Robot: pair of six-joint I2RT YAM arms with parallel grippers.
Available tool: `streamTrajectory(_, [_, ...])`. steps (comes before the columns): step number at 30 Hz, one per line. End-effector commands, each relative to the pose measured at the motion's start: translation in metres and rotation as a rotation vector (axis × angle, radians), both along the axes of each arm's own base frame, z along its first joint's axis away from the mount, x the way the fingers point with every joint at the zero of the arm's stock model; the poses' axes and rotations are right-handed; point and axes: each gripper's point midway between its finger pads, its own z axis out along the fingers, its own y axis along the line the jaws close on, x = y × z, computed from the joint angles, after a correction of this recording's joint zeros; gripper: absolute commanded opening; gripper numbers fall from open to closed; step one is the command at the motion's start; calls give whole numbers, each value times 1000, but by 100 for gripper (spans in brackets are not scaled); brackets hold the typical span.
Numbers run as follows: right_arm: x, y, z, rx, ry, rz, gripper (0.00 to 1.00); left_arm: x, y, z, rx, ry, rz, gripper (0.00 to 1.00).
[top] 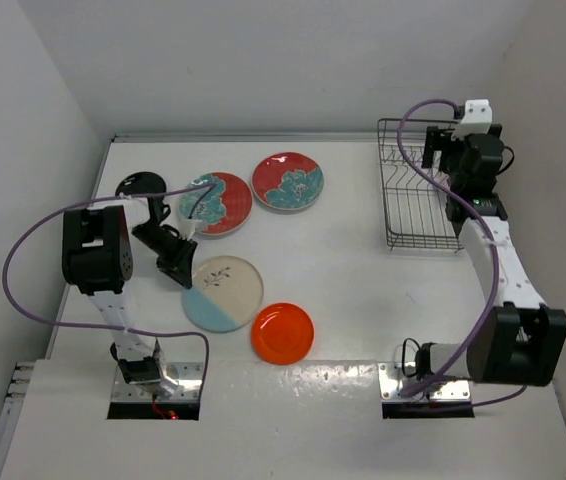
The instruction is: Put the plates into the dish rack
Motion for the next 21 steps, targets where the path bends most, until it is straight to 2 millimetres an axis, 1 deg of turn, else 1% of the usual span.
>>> streamTrajectory(1, [-22,5,37,15,-121,-28,91,6,8,-38,104,-32,-45,25])
streamTrajectory(2, [-26,8,30,18,-108,-22,91,9,10,-40,122,-40,-34,15])
streamTrajectory(3, [-31,15,35,16,-121,-10,91,12,10,-40,126,-43,-9,0])
streamTrajectory(4, [-35,18,25,17,-101,-8,91,15,11,-41,137,-53,1,0])
streamTrajectory(5, [-40,22,19,18,-92,-4,91,17,9,-41,125,-63,3,0])
streamTrajectory(6, [-46,28,22,17,-98,6,91,20,7,-41,112,-68,15,0])
streamTrajectory(7, [-49,31,12,19,-74,11,91,28,2,-34,81,-98,20,0])
streamTrajectory(8, [-56,35,15,53,-85,12,91,42,-1,-21,64,-151,24,0])
streamTrajectory(9, [-58,50,9,64,-63,50,91,51,-4,-11,46,-185,34,0])
streamTrajectory(10, [-60,57,1,71,-41,73,90,62,-6,0,27,-230,36,0])
streamTrajectory(11, [-66,76,-1,104,-25,155,90,73,-15,15,-8,-276,35,0])
streamTrajectory(12, [-70,92,-9,118,8,213,90,96,-19,43,-14,-365,41,0])
streamTrajectory(13, [-74,105,-15,135,40,269,90,108,-21,59,-34,-418,39,0])
streamTrajectory(14, [-81,135,-23,177,82,423,90,125,-28,83,-47,-490,30,0])
streamTrajectory(15, [-89,161,-33,198,127,517,90,132,-37,103,-61,-548,5,0])
streamTrajectory(17, [-105,204,-53,275,213,715,93,139,-49,126,-77,-619,-34,0])
streamTrajectory(18, [-113,226,-68,307,262,789,93,141,-54,137,-79,-648,-60,0])
streamTrajectory(19, [-119,245,-77,320,287,841,93,138,-65,146,-95,-683,-108,0])
streamTrajectory(20, [-129,263,-84,327,315,893,93,134,-70,148,-98,-682,-130,0])
streamTrajectory(21, [-128,284,-98,337,341,942,93,129,-79,148,-111,-682,-174,0])
